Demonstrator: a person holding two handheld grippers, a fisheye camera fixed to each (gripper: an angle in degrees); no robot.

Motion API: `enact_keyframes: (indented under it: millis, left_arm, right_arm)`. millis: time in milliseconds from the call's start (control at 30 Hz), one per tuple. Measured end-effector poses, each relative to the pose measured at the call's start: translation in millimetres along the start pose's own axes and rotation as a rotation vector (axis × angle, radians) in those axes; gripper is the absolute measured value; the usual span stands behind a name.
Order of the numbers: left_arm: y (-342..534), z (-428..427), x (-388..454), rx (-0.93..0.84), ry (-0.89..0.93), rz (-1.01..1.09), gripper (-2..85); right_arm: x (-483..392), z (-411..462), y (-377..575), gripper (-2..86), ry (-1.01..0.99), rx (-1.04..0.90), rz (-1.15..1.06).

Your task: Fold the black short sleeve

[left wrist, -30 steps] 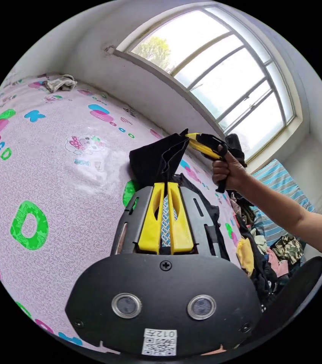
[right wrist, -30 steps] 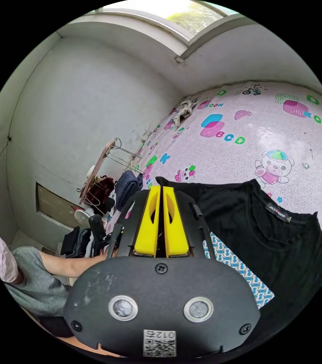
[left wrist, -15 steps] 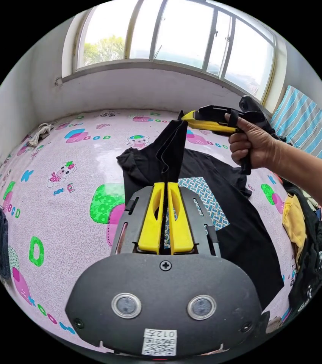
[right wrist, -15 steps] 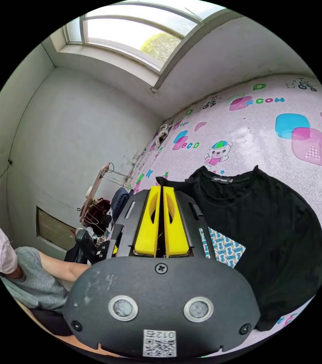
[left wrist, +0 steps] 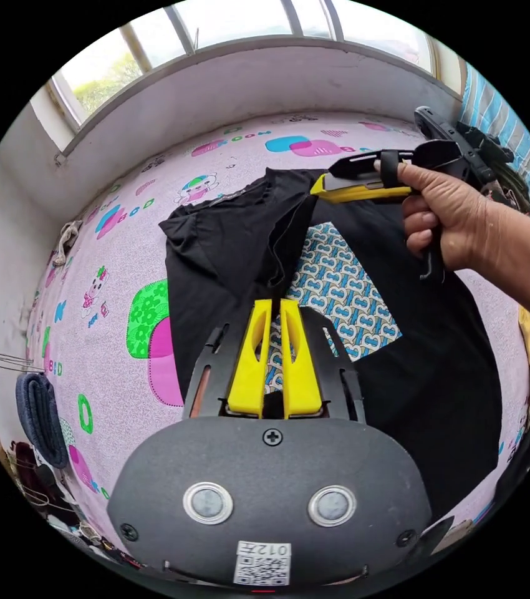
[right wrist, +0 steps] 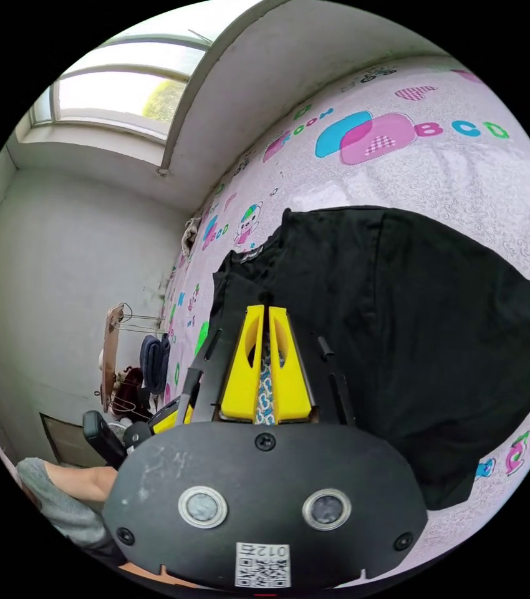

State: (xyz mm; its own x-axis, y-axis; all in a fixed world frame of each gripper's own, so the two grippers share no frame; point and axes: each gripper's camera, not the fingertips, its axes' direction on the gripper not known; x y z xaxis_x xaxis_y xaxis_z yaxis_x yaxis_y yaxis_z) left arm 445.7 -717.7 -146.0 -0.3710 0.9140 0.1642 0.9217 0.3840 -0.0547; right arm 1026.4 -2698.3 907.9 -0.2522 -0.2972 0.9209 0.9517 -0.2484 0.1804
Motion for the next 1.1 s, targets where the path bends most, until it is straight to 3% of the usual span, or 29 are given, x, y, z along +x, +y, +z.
enact_keyframes:
  millis: [133,267,333,433,767,1100]
  left_arm:
    - [-2.4,-23.6,-10.7,0.083,0.109,-0.047,0.6]
    - [6.5,-52.0,-44.3,0.145,0.406,-0.051,0.9]
    - [19.6,-63.6,-60.3,0.146,0.459,-0.052,1.2]
    - [55.0,-81.3,-89.0,0.11,0.428,-0.044,1.9]
    - [212.6,-95.9,-180.2,-0.252,0.313,-0.162,7.3]
    - [232.5,-48.7,-166.6,-0.528,0.223,-0.052,6.0]
  right_arm:
    - [-0.3,-15.4,2.8,3.9,0.05,0.037,0.081]
    - [-5.1,-46.0,12.9,5.0,0.078,0.121,0.138]
    - [-10.1,-53.1,17.9,5.0,0.053,0.107,0.138]
    - [-26.6,-60.4,30.0,5.1,0.034,0.06,0.113]
    - [-93.8,-91.8,79.1,5.1,-0.011,-0.066,0.039]
    - [-119.4,-87.2,98.5,5.2,0.125,-0.227,-0.048]
